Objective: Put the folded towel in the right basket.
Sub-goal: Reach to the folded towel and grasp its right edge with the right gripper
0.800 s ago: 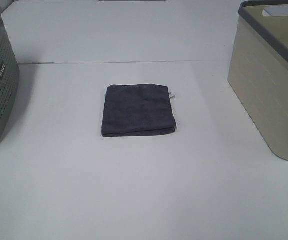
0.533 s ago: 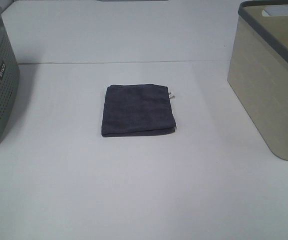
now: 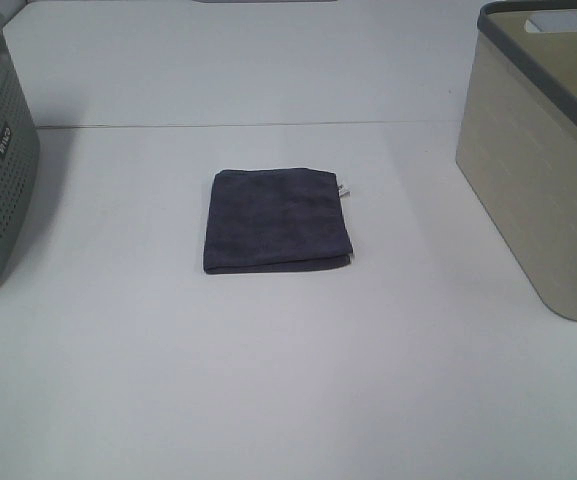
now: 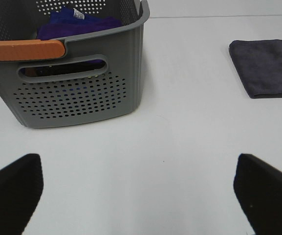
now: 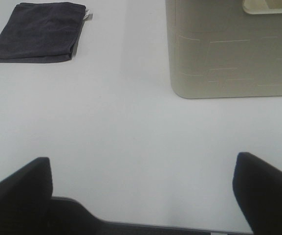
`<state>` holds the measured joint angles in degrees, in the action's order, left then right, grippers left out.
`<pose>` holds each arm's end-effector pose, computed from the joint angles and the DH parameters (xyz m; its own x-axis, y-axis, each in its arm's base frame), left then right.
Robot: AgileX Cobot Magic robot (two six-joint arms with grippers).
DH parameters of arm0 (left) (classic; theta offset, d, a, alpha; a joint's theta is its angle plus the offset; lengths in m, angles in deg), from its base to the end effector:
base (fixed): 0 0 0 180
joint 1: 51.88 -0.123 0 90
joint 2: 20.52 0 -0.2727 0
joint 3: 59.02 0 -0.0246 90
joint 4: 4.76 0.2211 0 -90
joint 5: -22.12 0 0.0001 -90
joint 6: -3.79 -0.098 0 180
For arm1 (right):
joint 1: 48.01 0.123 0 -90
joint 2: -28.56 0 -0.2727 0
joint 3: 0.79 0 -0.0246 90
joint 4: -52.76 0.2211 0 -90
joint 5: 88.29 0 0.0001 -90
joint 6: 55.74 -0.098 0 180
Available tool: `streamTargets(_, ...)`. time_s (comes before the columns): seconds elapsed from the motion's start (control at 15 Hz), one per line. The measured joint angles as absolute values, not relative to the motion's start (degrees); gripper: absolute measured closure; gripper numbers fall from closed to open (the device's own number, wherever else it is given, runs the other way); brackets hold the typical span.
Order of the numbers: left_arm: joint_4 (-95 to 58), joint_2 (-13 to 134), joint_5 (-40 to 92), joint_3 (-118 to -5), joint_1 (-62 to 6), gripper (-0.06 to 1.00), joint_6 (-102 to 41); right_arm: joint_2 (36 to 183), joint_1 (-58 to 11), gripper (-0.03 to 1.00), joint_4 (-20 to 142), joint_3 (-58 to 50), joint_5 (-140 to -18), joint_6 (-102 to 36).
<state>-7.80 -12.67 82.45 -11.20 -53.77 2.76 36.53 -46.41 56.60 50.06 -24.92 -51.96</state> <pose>-0.0133 -0.0050 0.2623 -0.4376 -0.0227 -0.8989 0.0048 0.9996 -0.0276 -0.0110 0.0056 0.2442 -0.5286 -0.0506 -0.8474 -0.0976 0.9952 0.0014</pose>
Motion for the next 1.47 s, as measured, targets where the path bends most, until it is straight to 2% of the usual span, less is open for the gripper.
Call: streamTargets(1.47,-7.8,-12.7,82.4,-11.2,-53.8,-0.05,2.8,36.5,-46.4,0.01,56.6,50.1,-24.9,-52.0)
